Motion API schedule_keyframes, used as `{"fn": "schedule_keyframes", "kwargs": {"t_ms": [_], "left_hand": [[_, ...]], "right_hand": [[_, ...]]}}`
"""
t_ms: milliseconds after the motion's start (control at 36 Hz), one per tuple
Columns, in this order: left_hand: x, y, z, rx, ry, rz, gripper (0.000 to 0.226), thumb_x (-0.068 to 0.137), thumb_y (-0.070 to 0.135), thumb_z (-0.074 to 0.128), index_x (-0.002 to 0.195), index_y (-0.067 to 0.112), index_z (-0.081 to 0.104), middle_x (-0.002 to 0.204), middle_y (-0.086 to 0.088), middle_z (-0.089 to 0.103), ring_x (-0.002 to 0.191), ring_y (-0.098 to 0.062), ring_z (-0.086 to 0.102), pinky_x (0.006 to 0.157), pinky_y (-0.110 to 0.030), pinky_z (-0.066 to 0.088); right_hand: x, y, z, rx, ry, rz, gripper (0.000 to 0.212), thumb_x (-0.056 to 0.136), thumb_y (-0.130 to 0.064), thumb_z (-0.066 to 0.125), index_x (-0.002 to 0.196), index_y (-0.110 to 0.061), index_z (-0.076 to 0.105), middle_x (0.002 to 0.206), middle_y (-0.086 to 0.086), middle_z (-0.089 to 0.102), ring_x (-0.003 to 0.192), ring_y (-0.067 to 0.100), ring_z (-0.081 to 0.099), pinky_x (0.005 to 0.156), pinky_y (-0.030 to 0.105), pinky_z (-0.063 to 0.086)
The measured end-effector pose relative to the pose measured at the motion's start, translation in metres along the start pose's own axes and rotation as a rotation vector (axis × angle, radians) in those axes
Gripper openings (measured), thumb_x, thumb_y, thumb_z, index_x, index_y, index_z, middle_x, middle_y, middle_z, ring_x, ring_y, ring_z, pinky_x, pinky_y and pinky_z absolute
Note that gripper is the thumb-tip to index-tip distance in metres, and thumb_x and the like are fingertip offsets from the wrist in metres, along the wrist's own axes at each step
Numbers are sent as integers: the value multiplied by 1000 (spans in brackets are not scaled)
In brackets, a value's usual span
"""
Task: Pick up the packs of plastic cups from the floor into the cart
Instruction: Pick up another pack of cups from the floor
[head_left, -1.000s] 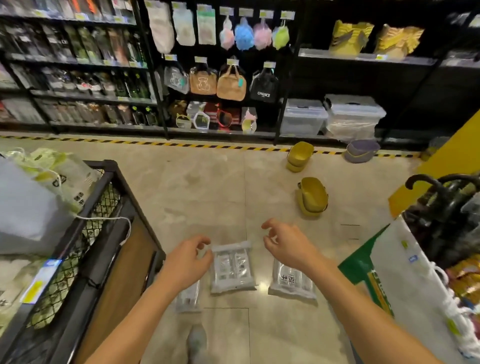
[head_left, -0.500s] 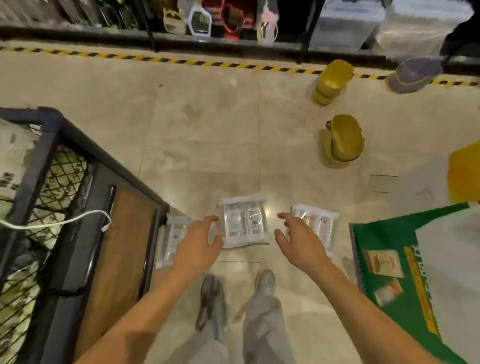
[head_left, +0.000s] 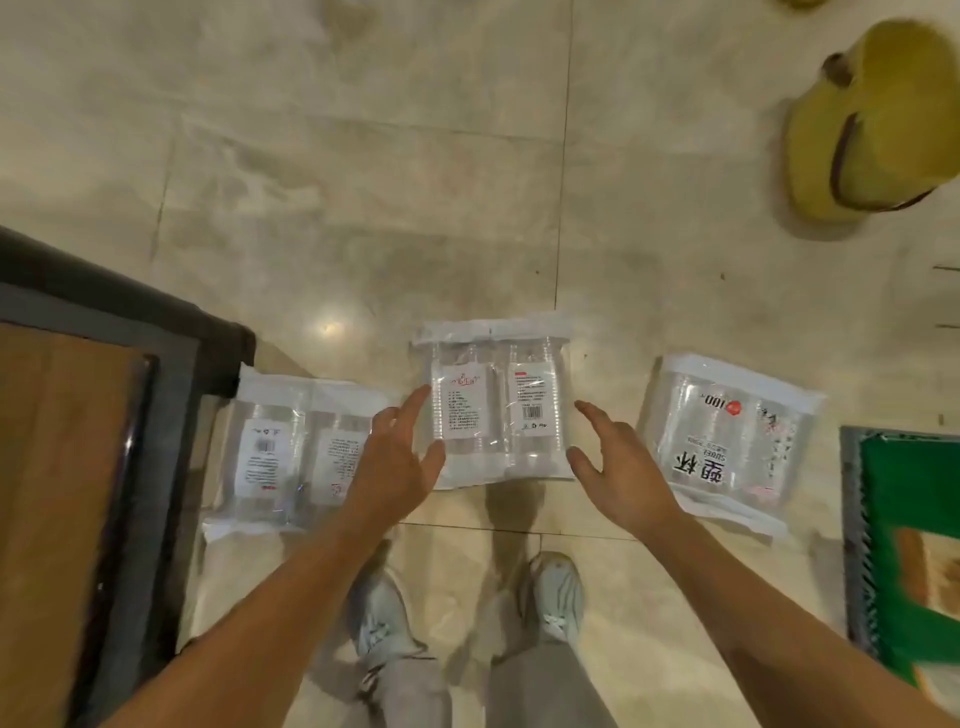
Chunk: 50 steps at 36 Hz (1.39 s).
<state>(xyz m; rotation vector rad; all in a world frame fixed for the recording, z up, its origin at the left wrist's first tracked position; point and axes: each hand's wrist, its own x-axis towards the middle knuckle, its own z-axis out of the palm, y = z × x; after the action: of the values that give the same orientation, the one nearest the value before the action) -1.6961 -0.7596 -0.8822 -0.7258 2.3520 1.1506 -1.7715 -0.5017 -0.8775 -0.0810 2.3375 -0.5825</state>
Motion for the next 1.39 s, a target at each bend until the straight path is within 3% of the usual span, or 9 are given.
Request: {"fn": "schedule_keyframes", "kwargs": {"t_ms": [222, 417, 500, 722, 889, 1028, 1194, 1333, 1389], "left_hand": [[119, -133, 85, 15, -238, -50, 81, 82, 65, 50, 144, 61, -2, 152, -1, 38, 107, -33, 64, 87, -58, 52], [128, -147, 113, -113, -129, 109, 85, 95, 19, 57, 154, 38, 0, 164, 8, -3, 151, -18, 0, 119, -55, 21], [107, -132, 97, -177, -157, 105, 81, 96, 29, 54, 149, 52, -3, 162, 18, -5, 150, -20, 10, 117, -54, 24], [-5, -4, -52, -264, -113, 81, 76, 96, 29, 55, 147, 57, 6, 150, 17, 34, 135, -5, 38, 113, -45, 35], [-136, 134, -235, -310, -60, 193, 68, 97, 38, 53, 145, 61, 10, 154, 33, 18, 145, 2, 14, 118, -47, 25], [-245, 233, -373, -273, 49, 248, 69, 95, 39, 54, 138, 71, 10, 144, 26, 37, 133, -3, 40, 111, -39, 37], [-373, 308, -488, -277, 229, 376, 65, 97, 38, 52, 144, 60, 14, 153, 29, 19, 144, -3, 21, 115, -32, 28], [-429, 333, -542, -321, 365, 376, 55, 96, 36, 53, 138, 62, 28, 132, 1, 57, 101, -20, 64, 66, -18, 49], [-444, 334, -550, -345, 423, 374, 57, 94, 41, 53, 140, 61, 28, 137, -2, 55, 114, -22, 61, 75, -22, 55]], "right_hand": [[128, 84, 102, 99, -40, -43, 75, 103, -50, 50, 154, -64, -3, 164, 17, 33, 149, 39, 36, 120, 62, 36], [151, 94, 129, 199, 15, -32, 80, 105, -24, 58, 165, -38, 7, 144, 11, 46, 114, 13, 42, 109, 35, 38], [132, 86, 108, 189, 45, -35, 80, 103, -27, 60, 165, -38, 11, 144, 12, 48, 117, 14, 44, 111, 35, 38], [10, -32, -39, 216, 68, -109, 80, 103, -36, 60, 162, -49, 9, 146, 3, 43, 125, 5, 38, 113, 30, 30], [-127, -173, -198, 228, 121, -226, 74, 97, -54, 57, 151, -70, 9, 143, -5, 39, 127, 7, 44, 104, 31, 35], [-245, -285, -324, 249, 196, -376, 74, 95, -57, 61, 151, -70, 13, 141, -9, 41, 118, -32, 33, 103, 27, 36], [-362, -389, -427, 176, 228, -470, 71, 97, -56, 60, 156, -61, 20, 153, -2, 39, 142, 18, 41, 117, 36, 37], [-410, -444, -461, 147, 298, -592, 66, 96, -58, 61, 154, -59, 29, 160, -4, 41, 147, 20, 40, 120, 39, 37], [-422, -461, -467, 136, 292, -660, 66, 98, -49, 63, 157, -47, 33, 164, -8, 39, 150, 18, 38, 123, 41, 35]]}}
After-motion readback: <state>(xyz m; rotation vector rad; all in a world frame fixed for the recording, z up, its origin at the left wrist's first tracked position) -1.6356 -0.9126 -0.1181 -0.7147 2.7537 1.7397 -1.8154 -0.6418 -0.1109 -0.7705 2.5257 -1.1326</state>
